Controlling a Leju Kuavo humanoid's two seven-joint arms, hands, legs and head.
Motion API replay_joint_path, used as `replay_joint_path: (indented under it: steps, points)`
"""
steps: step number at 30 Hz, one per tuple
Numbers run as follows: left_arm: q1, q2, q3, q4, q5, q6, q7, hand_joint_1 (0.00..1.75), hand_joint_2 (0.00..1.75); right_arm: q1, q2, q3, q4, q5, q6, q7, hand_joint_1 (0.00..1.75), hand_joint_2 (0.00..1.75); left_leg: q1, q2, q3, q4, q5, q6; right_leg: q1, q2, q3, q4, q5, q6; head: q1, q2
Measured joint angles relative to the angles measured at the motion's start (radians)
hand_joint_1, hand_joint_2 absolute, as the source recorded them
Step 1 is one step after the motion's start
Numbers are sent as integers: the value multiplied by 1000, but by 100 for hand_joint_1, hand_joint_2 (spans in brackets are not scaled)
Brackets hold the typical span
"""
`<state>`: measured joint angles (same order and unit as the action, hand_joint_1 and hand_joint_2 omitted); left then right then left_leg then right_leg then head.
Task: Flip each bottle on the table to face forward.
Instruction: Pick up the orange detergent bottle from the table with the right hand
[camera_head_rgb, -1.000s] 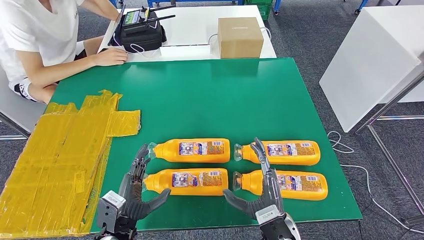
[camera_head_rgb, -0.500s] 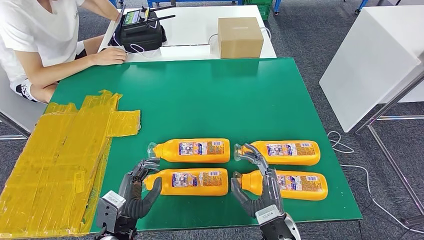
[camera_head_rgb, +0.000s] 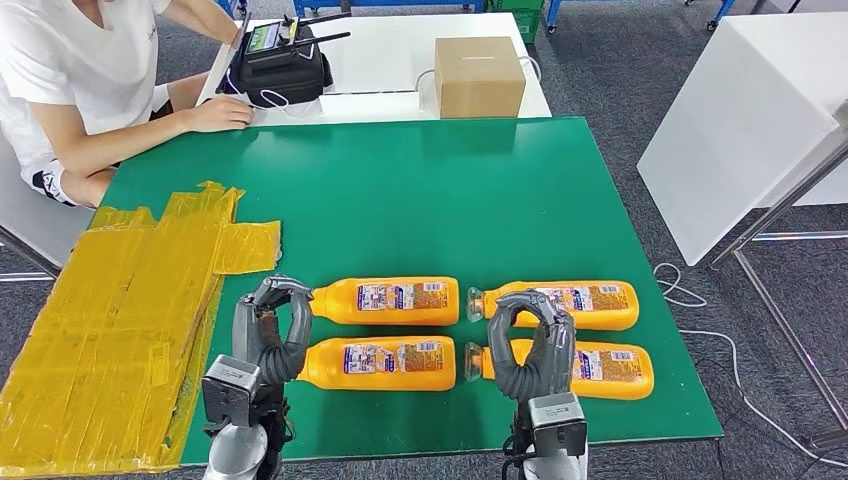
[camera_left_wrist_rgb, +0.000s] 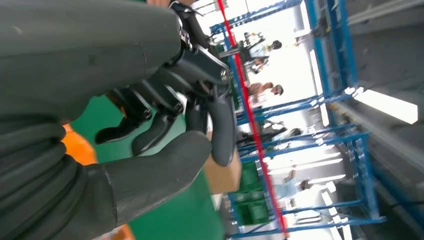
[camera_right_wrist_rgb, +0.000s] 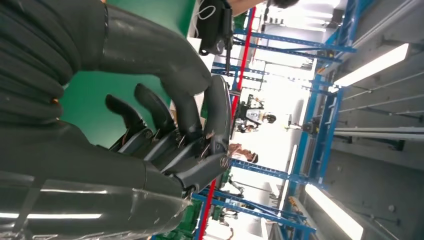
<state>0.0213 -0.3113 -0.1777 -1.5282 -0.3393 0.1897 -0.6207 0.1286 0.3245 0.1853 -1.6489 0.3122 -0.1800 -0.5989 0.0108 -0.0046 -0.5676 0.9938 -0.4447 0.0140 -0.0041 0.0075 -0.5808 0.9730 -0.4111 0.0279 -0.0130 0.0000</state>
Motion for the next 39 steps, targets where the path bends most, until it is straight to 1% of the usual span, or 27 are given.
replay_joint_path:
  steps: [2,3,4,8,13,17,18,21,23,27,32,33,35,37,39]
  points:
    - [-11,-4,-3,7,0,4,0,43,175,-9,2,3,3,10,-16,0,29,175,0,0,0,0,0,0,0,0,0,0,0,0,0,0]
    - [-16,-5,-4,9,1,6,1,4,175,-15,2,5,3,19,-24,1,2,175,0,0,-1,0,0,0,0,0,0,0,0,0,0,0]
    - [-21,-5,-4,12,1,7,2,0,175,-21,2,7,3,30,-33,3,0,175,0,0,-1,0,0,0,0,0,-1,0,0,0,0,0]
    - [-42,-5,-10,23,-13,1,7,0,175,-49,1,19,2,73,-64,28,0,175,0,0,-1,0,0,0,0,0,-1,0,0,0,0,0]
    - [-59,-5,-32,28,-37,-7,19,0,175,-102,-2,35,1,145,-107,109,0,175,0,0,-1,0,0,0,0,0,-1,0,0,0,0,0]
    - [-65,-5,-39,28,-39,-8,22,0,175,-134,-8,46,2,175,-119,140,0,175,0,0,-1,0,0,0,0,0,-1,0,0,0,0,0]
    - [-66,-5,-39,28,-39,-8,22,0,175,-140,-10,49,4,196,-124,155,0,175,0,0,-1,0,0,0,0,0,-1,0,0,0,0,0]
    - [-68,-5,-38,28,-34,-14,26,0,175,-174,-21,60,32,332,-150,241,0,175,0,0,-1,0,0,0,0,0,-1,0,0,0,0,0]
    - [-70,-5,-38,28,-31,-20,28,0,175,-198,-29,69,59,400,-161,278,0,175,0,0,-1,0,0,0,0,0,-1,0,0,0,0,0]
    - [-73,-5,-37,28,-29,-22,30,0,175,-227,-39,79,98,423,-168,291,0,175,0,0,-1,0,0,0,0,0,-1,0,0,0,0,0]
    - [-75,-5,-37,28,-28,-23,31,0,175,-240,-46,84,119,441,-171,302,0,175,0,0,-1,0,0,0,0,0,-1,0,0,0,0,0]
    - [-75,-5,-37,28,-27,-26,32,0,175,-244,-48,87,125,471,-173,319,0,175,0,0,-1,0,0,0,0,0,-1,0,0,0,0,0]
    - [-77,-5,-37,28,-21,-36,35,0,175,-258,-54,100,149,574,-180,372,0,175,0,0,-1,0,0,0,0,0,-1,0,0,0,0,0]
    - [-78,-6,-36,28,-12,-49,39,0,175,-280,-60,120,194,693,-191,430,0,175,0,0,-1,0,0,0,0,0,-1,0,0,0,0,0]
    - [-80,-6,-34,28,-4,-61,43,0,175,-306,-64,142,252,780,-200,471,0,175,0,0,-1,0,0,0,0,0,-1,0,0,0,0,0]
